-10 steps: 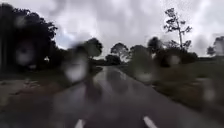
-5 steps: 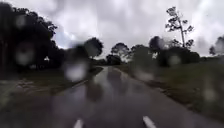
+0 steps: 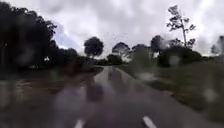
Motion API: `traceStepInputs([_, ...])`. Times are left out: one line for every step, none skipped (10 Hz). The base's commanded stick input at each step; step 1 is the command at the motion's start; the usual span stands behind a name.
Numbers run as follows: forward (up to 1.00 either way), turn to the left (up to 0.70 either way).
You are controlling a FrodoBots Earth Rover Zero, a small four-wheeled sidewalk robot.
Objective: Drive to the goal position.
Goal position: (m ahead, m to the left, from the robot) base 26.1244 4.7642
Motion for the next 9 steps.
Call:
traceStepInputs([0.7, 0.0])
traceStepInputs([0.7, 0.0])
traceStepInputs([0.7, 0.0])
traceStepInputs([0.7, 0.0])
traceStepInputs([0.7, 0.0])
traceStepInputs([0.7, -0.02])
traceStepInputs([0.7, -0.03])
traceStepInputs([0.7, -0.05])
traceStepInputs([0.7, -0.01])
